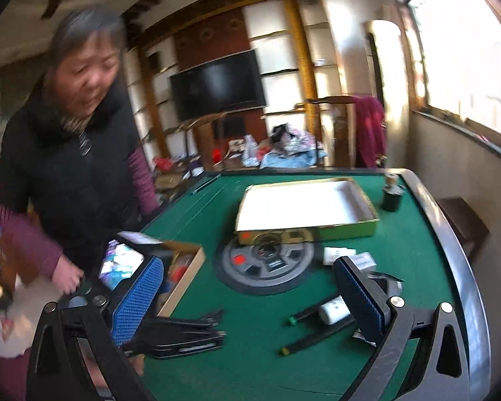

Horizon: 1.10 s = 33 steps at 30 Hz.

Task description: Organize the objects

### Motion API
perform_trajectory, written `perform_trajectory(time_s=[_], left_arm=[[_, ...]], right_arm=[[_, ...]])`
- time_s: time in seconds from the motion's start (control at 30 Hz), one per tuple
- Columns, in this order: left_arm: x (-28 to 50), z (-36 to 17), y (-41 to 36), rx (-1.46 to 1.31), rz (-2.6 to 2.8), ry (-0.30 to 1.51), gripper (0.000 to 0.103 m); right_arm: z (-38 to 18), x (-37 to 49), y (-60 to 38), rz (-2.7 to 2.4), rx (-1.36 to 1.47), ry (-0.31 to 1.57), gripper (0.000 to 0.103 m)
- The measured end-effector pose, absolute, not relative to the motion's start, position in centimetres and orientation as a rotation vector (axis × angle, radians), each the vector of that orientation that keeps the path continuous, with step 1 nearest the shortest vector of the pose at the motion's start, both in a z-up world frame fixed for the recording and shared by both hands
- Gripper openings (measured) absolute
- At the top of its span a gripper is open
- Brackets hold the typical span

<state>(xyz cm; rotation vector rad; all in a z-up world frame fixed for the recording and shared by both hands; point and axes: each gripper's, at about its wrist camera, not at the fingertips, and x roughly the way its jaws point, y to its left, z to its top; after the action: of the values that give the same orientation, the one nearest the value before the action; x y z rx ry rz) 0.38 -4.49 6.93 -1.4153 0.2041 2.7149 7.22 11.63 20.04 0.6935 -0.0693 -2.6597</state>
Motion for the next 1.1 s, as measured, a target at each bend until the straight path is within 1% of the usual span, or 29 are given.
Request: perform_trajectory(time_s=[0.1, 0.23, 0.37, 0.4, 0.47, 0.53, 0.73, 0.8, 0.87, 0.97, 1.03, 1.1], left_arm=[[0.1, 6.0, -4.4, -1.438, 2.706, 0.187, 0.092], [-0.2, 4.9, -4.3, -1.455, 2.669, 0.12, 0.092], [-0.8, 4.0, -3.8, -1.469, 2.656, 0.146, 0.092], [-0.8, 3.9, -3.7, -1.465, 2.66, 0.153, 0.092], [-1.0, 3.7, -3.9, -1.461, 2.67, 0.15, 0.092], [-1.3, 3.4, -4.3, -1.468, 2.663, 0.11, 0.092], [-1.9, 2.2, -5.4, -1.495, 2.627, 0.015, 0.092], [-2.1, 2.4, -5.7, -1.485, 2.627, -0.011, 0.092], [-2.4, 2.9, -5.9, -1.464, 2.622, -0.043, 0.092], [-3.5, 3.9, -5.2, -1.438, 2.575, -0.054, 0.092], [-4.3, 4.9, -4.0, -1.386, 2.551, -0.035, 0.092], [-5.1, 6.0, -2.6, -1.325, 2.554, 0.013, 0.092]], right_arm=[[19.8, 7.7, 9.4, -2.646, 0.701, 0.011, 0.103], [19.0, 7.6, 7.6, -2.721, 0.722, 0.169, 0.103], [19.0, 7.0, 7.2, -2.645, 0.758, 0.096, 0.103], [18.9, 6.8, 6.7, -2.649, 0.769, 0.128, 0.103], [18.2, 5.9, 4.7, -2.686, 0.825, 0.274, 0.103], [17.8, 5.3, 3.5, -2.678, 0.868, 0.338, 0.103], [18.4, 5.1, 3.8, -2.694, 0.826, 0.353, 0.103], [18.5, 4.8, 5.6, -2.759, 0.804, 0.325, 0.103], [17.9, 3.7, 8.7, -2.843, 0.833, 0.248, 0.103], [16.2, 0.8, 15.1, -2.946, 0.945, 0.02, 0.103], [14.7, -1.1, 19.2, -3.041, 0.971, -0.121, 0.103], [13.5, -2.5, 21.8, -3.076, 0.99, -0.222, 0.103]])
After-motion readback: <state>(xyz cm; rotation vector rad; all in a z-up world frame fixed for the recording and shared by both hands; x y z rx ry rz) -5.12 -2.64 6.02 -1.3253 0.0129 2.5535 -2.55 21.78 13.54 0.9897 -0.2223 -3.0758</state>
